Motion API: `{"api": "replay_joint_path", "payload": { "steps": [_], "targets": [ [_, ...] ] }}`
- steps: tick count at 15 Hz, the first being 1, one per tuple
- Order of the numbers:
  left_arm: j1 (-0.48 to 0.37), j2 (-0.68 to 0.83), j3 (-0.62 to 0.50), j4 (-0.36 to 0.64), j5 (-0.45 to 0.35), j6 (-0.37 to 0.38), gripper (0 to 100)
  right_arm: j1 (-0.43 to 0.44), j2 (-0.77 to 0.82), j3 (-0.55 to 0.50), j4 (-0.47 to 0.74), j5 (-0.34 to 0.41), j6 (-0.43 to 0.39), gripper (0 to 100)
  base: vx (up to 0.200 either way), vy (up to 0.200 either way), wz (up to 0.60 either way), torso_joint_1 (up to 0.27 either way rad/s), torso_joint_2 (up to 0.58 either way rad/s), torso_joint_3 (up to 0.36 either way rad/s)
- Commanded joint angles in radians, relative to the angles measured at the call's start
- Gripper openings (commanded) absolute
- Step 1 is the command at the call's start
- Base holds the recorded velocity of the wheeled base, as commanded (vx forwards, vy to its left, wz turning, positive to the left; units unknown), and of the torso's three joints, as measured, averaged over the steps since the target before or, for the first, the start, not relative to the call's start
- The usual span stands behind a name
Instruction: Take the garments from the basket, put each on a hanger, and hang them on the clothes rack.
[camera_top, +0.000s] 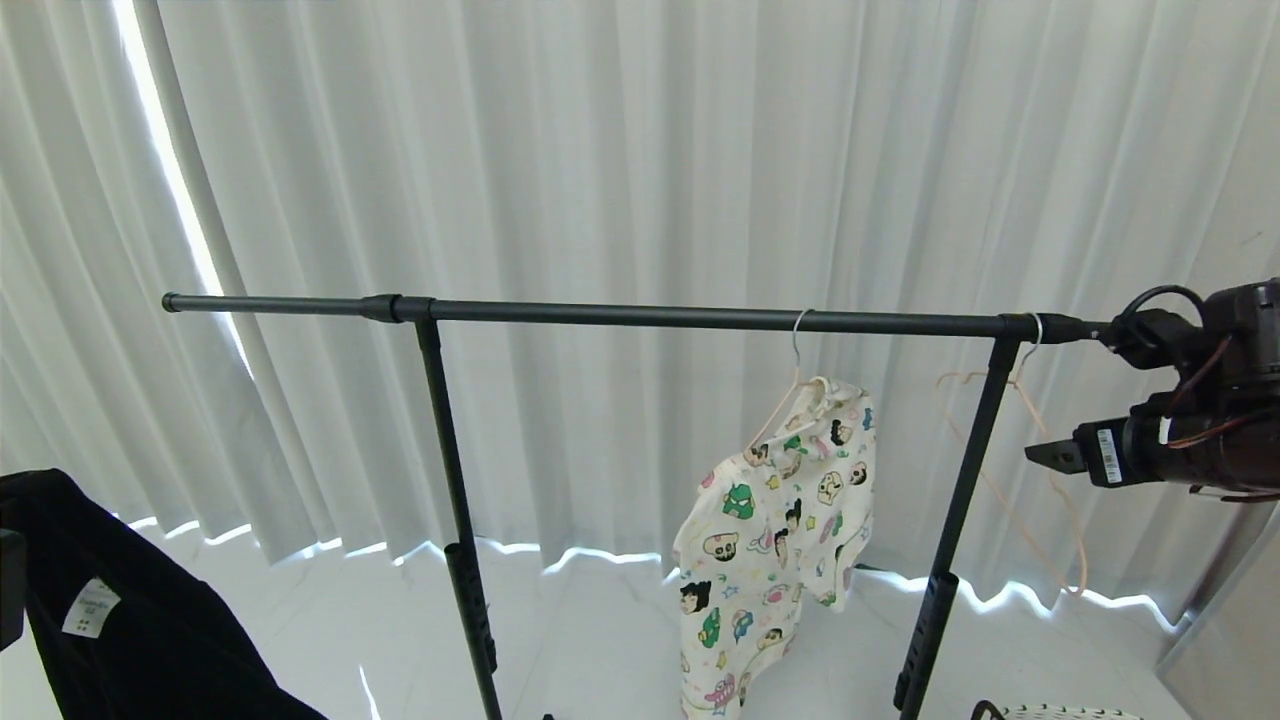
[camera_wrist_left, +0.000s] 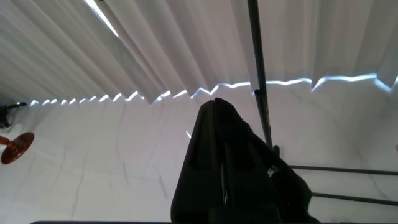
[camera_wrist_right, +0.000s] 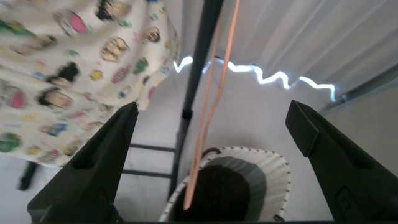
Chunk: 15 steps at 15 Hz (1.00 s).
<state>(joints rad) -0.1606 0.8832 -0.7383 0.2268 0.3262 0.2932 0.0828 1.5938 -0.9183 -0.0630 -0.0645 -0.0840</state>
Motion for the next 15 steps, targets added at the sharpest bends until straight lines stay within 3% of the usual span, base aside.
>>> {"api": "replay_joint_path", "payload": {
  "steps": [1, 7, 10, 13, 14, 15],
  "targets": [
    [0.003, -0.007, 0.011, 0.0, 0.001, 0.0, 0, -0.031, 0.104, -0.027, -0.006, 0.003, -0.014, 100, 0.0, 0.0, 0.0, 0.0, 0.0, 0.0],
    [0.007, -0.015, 0.034, 0.0, 0.002, 0.0, 0, -0.031, 0.281, -0.165, 0.0, 0.005, 0.013, 100, 0.0, 0.0, 0.0, 0.0, 0.0, 0.0],
    [0.043, -0.032, 0.066, 0.0, 0.004, 0.001, 0, -0.028, 0.33, -0.178, 0.002, 0.005, 0.081, 100, 0.0, 0.0, 0.0, 0.0, 0.0, 0.0],
    [0.055, -0.035, 0.068, 0.0, 0.004, 0.001, 0, -0.028, 0.356, -0.185, -0.006, 0.005, 0.083, 100, 0.0, 0.0, 0.0, 0.0, 0.0, 0.0],
    [0.055, -0.033, 0.069, 0.0, 0.004, 0.001, 0, -0.028, 0.362, -0.194, -0.006, 0.005, 0.084, 0, 0.0, 0.0, 0.0, 0.0, 0.0, 0.0],
    [0.055, -0.032, 0.071, 0.0, 0.004, 0.001, 0, -0.028, 0.368, -0.195, -0.006, 0.005, 0.084, 0, 0.0, 0.0, 0.0, 0.0, 0.0, 0.0]
  ]
}}
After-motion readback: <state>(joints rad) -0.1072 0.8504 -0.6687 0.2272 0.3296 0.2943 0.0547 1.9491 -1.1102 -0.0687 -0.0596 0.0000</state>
